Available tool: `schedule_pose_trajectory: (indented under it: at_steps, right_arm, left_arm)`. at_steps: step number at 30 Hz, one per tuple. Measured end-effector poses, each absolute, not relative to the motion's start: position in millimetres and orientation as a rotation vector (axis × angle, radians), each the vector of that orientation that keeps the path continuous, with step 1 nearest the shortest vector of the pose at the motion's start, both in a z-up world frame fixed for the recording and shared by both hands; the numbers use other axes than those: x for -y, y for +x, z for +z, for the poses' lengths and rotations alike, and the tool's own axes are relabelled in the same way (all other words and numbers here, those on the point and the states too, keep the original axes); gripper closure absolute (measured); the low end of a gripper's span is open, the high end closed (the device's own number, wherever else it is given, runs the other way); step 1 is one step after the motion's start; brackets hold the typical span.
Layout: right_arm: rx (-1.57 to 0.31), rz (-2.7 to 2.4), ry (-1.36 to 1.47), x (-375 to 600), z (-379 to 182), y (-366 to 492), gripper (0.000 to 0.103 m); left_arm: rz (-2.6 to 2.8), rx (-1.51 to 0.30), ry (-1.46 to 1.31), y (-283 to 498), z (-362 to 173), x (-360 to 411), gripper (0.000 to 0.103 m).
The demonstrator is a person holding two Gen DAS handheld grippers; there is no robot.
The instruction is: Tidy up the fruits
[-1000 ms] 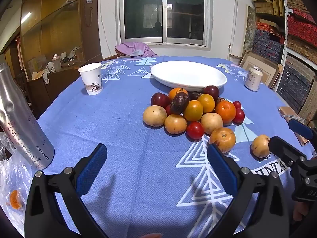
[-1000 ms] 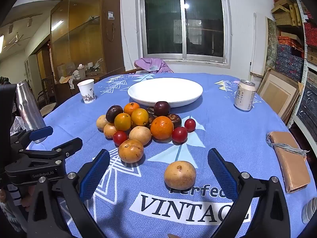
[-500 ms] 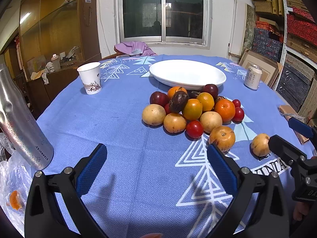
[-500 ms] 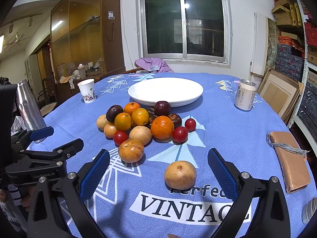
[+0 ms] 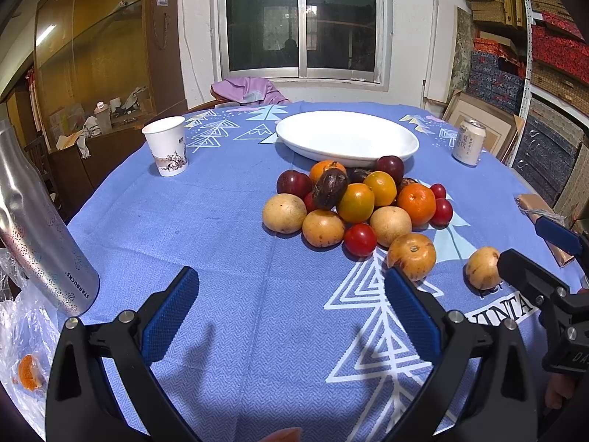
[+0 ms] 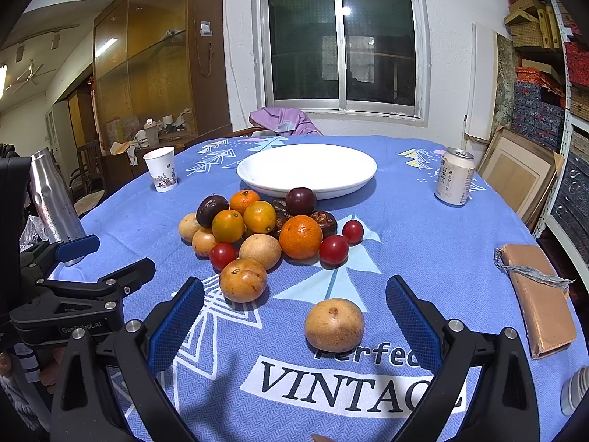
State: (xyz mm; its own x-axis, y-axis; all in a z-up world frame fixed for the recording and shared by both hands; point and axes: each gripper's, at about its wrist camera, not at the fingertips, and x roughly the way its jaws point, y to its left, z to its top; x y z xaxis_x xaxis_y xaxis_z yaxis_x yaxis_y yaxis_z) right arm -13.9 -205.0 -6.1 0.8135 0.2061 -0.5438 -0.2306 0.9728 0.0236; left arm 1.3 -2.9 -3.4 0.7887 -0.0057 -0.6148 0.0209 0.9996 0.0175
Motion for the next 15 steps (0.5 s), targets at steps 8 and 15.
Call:
schedule_pose_trajectory:
  at_steps: [8, 15]
  right_arm:
    - [-0.575, 0.233, -0.044, 205.0, -5.9, -14.1, 0.003]
    - [-0.574, 0.233, -0.044, 205.0, -5.8, -14.1, 0.003]
  left_arm:
    - [-0.016, -0.662, 0.027, 0.9, -3.6, 4.8, 0.004]
    - [-0.017, -0.663, 0.028, 1.0, -4.1, 5.4, 0.004]
